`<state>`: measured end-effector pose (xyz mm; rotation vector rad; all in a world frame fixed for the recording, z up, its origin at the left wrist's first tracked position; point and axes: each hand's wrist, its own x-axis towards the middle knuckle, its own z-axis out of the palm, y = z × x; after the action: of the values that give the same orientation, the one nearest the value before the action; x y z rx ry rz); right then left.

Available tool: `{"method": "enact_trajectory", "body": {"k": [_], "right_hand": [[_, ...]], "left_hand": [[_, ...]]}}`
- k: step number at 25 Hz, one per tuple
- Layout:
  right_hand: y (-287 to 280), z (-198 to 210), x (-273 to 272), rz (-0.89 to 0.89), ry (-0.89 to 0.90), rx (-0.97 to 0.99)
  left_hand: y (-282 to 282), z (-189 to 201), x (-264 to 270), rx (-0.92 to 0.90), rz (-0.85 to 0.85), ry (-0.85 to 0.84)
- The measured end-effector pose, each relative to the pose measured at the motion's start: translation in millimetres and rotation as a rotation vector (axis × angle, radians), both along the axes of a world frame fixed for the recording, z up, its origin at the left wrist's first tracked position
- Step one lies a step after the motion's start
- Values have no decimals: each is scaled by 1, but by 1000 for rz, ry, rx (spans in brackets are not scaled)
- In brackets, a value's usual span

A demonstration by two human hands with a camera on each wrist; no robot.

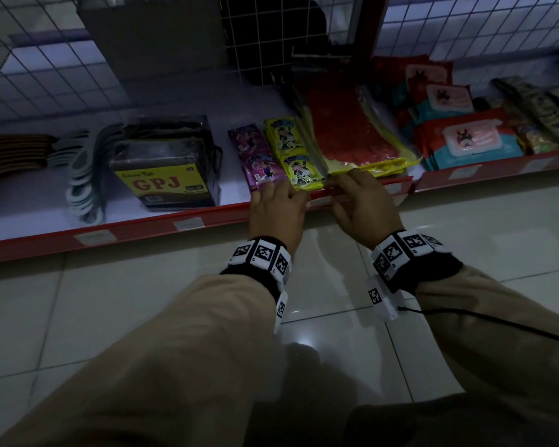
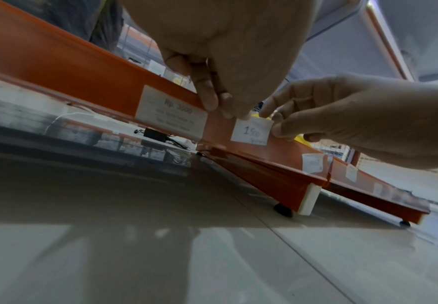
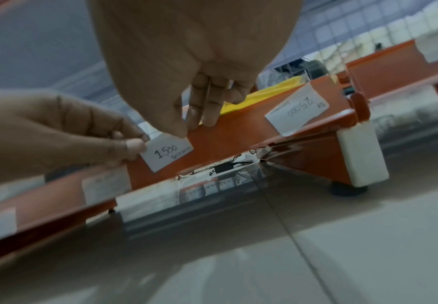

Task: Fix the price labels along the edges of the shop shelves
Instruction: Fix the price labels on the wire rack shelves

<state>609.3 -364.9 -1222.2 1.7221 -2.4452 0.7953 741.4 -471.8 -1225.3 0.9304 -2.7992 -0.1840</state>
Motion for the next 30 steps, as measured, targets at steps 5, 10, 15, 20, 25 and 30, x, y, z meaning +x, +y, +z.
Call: {"method": "enact_trajectory", "body": {"k": [5,10,15,20,25,30], "right_hand": [[-1,-2,-2,23,159,85],[0,-4,-2,10,180,107],[-1,-5,-4,14,212,148],[1,-4,-4,16,209,147],[3,-3,-3,5,201,125],[18,3,-12,-51,252,140]], "left_hand": [[0,-1,-2,-43,-21,-35],[1,-2,-2,-31,-42,-9],[0,-1,-1,-47,-46,-53],[1,0,1,-50,-47,-41],[0,-1,3,-41,-50,0],[3,1,7,-59,-60,5]]}}
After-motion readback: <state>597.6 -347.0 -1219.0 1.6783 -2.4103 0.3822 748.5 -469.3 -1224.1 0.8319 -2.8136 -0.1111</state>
